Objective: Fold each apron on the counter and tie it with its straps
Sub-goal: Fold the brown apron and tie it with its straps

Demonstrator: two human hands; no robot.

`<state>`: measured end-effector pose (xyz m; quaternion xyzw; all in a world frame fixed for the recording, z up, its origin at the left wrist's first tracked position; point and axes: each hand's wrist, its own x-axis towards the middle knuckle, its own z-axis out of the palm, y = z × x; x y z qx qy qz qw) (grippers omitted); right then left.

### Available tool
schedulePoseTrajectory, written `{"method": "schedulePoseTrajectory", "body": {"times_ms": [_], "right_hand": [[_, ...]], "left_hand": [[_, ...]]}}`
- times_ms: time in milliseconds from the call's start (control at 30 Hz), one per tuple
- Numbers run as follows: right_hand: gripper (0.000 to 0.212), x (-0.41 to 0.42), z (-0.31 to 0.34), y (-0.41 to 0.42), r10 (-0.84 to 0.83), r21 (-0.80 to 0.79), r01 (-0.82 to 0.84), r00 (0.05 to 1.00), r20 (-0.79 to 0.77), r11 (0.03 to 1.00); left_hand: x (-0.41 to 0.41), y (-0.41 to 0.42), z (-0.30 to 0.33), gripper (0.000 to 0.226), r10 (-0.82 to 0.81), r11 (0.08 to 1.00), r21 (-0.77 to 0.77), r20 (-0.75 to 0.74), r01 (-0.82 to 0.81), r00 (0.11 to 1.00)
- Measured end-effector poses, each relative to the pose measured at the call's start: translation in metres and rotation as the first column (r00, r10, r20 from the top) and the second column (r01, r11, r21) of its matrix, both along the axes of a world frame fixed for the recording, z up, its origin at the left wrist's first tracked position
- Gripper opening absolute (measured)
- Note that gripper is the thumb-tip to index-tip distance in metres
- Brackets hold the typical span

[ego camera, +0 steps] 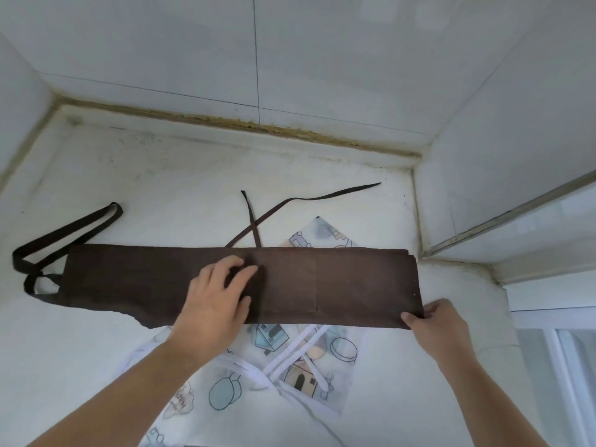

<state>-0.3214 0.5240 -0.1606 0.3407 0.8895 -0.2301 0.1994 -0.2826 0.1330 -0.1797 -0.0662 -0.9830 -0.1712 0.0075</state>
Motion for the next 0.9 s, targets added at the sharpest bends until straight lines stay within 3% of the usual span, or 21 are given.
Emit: {"method": "schedulePoseTrajectory", "body": {"times_ms": [67, 133, 200, 267, 333, 367, 400, 433, 567, 700, 767, 833, 900], "right_hand": [[0.023, -0.003, 0.001, 0.003, 0.048, -0.016, -0.047, 0.999, 0.009, 0.999], [0.025, -0.004, 0.003, 0.008, 0.031, -0.086, -0.032, 0.999, -0.013, 0.996], [0.022, 0.001, 0.008, 0.017, -0.147, -0.305, 0.093, 0.977, -0.156, 0.948], [0.021, 0.009, 0.017, 0.023, -0.459, -0.629, 0.204, 0.846, -0.272, 0.75], [0.011, 0.018, 0.025, 0.015, -0.694, -0.865, 0.246, 0.704, -0.151, 0.438], [0.014, 0.021, 0.023, 0.008, -0.74, -0.915, 0.273, 0.671, -0.04, 0.298], [0.022, 0.025, 0.02, -0.001, -0.738, -0.925, 0.308, 0.673, 0.049, 0.22], [0.027, 0.027, 0.016, -0.01, -0.705, -0.917, 0.339, 0.703, 0.098, 0.209], [0.027, 0.027, 0.005, -0.036, -0.572, -0.86, 0.341, 0.817, 0.071, 0.38], [0.022, 0.019, 0.02, -0.048, -0.597, -0.784, 0.302, 0.795, -0.106, 0.542], [0.022, 0.019, 0.041, -0.062, -0.56, -0.741, 0.221, 0.792, -0.244, 0.634], [0.025, 0.019, 0.065, -0.085, -0.432, -0.6, 0.114, 0.8, -0.417, 0.792], [0.026, 0.02, 0.087, -0.117, -0.232, -0.474, -0.071, 0.803, -0.549, 0.877]], "left_hand": [[-0.003, 0.035, -0.004, 0.056, -0.079, 0.997, 0.028, 0.093, 0.077, 0.993], [-0.004, 0.054, -0.012, 0.061, -0.033, 0.999, -0.013, 0.183, 0.036, 0.983], [-0.002, 0.065, -0.016, 0.064, 0.038, 0.998, -0.049, 0.243, -0.027, 0.969], [-0.001, 0.072, -0.015, 0.068, 0.024, 0.999, -0.047, 0.283, -0.011, 0.959], [0.0, 0.077, -0.013, 0.073, 0.001, 0.999, -0.033, 0.319, 0.01, 0.948], [0.0, 0.08, -0.011, 0.075, 0.007, 0.999, -0.038, 0.332, 0.006, 0.943], [0.0, 0.082, -0.01, 0.079, 0.022, 0.999, -0.042, 0.344, -0.008, 0.939], [-0.001, 0.083, -0.008, 0.083, 0.036, 0.999, -0.045, 0.353, -0.021, 0.935], [-0.012, 0.076, -0.006, 0.11, 0.038, 0.999, 0.002, 0.433, -0.043, 0.901], [-0.024, 0.065, -0.003, 0.13, 0.016, 0.994, 0.082, 0.568, -0.075, 0.823], [-0.032, 0.061, 0.007, 0.12, -0.005, 0.937, 0.255, 0.695, -0.24, 0.719], [-0.036, 0.052, 0.025, 0.088, -0.053, 0.752, 0.44, 0.782, -0.491, 0.621], [-0.035, 0.045, 0.041, 0.047, -0.061, 0.554, 0.522, 0.803, -0.649, 0.593]]}}
